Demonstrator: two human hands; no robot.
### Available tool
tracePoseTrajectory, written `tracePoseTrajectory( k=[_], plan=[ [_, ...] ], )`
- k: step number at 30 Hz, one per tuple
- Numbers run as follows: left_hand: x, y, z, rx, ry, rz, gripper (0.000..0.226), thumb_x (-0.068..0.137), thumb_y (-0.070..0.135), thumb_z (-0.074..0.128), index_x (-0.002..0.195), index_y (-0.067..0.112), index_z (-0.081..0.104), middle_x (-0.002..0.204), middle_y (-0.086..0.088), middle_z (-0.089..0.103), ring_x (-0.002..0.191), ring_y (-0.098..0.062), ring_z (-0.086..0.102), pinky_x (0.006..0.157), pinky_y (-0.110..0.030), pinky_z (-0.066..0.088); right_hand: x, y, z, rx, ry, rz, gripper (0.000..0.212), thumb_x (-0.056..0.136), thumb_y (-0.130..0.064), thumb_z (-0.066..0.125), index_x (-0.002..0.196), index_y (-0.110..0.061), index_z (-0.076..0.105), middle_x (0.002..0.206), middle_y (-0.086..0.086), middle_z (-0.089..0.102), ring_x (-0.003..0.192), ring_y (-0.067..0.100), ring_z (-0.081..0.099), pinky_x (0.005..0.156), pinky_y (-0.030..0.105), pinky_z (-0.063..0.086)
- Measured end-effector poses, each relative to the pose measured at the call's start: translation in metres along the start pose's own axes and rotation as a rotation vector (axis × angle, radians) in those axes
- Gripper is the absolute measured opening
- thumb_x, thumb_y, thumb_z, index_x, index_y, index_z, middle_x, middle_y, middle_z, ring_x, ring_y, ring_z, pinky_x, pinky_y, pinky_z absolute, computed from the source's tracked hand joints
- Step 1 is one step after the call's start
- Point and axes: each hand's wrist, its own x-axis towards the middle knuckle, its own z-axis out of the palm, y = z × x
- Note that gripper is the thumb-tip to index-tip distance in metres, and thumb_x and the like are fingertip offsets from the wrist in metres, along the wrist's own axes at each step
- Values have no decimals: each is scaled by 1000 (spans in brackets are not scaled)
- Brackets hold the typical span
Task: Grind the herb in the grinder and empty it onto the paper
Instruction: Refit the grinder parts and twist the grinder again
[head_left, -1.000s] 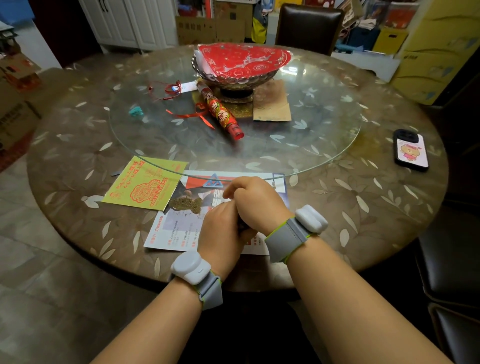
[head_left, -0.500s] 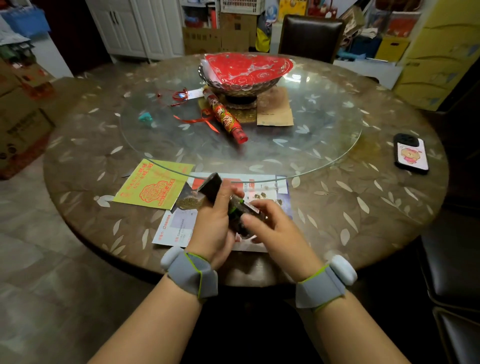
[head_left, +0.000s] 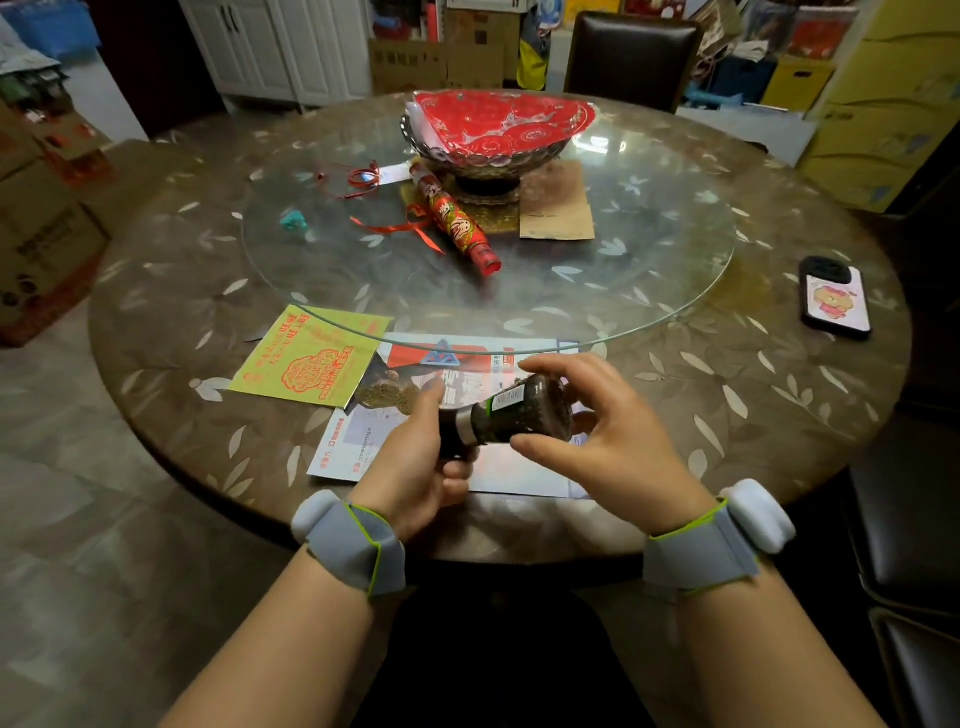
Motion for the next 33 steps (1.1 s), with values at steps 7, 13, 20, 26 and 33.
tracePoseTrajectory(
  k=[7, 13, 20, 26, 33],
  plan=[
    [1, -3, 1, 109, -44, -88, 45, 97, 47, 25, 72, 14, 42, 45, -3, 31, 33, -10, 17, 36, -8, 14, 4, 0, 6, -116, 108, -95, 51, 76, -46, 62, 113, -12, 60, 102, -5, 58, 94, 9, 54, 84, 19, 44],
    [0, -7, 10, 119, 100, 96, 45, 96, 44, 25, 69, 12, 41, 42, -5, 31, 35, -13, 18, 38, -12, 13, 11, -1, 9, -244, 128, -117, 47, 79, -51, 53, 108, -15, 59, 90, 3, 60, 80, 21, 54, 71, 38, 49],
    [0, -8, 10, 514, 435, 639, 35, 100, 25, 34, 83, 2, 54, 67, -4, 51, 61, -14, 45, 53, -17, 37, 14, -1, 13, -216, 175, 114, 44, 77, -63, 39, 87, -21, 49, 59, -6, 50, 60, 15, 49, 56, 34, 39],
    [-2, -17, 4, 584, 530, 1109, 40, 94, 26, 26, 80, 5, 57, 63, 0, 52, 61, -12, 45, 55, -22, 33, 13, -1, 20, -36, 98, 347, 43, 87, -55, 46, 79, -13, 49, 59, 0, 50, 55, 20, 52, 47, 29, 42],
    [2, -13, -1, 774, 424, 1226, 40, 94, 29, 24, 85, 4, 54, 68, -5, 52, 62, -18, 45, 57, -26, 35, 11, 2, 17, 464, -1, 669, 34, 94, -45, 46, 81, -15, 51, 61, 5, 45, 28, 2, 38, 30, 12, 23]
  ],
)
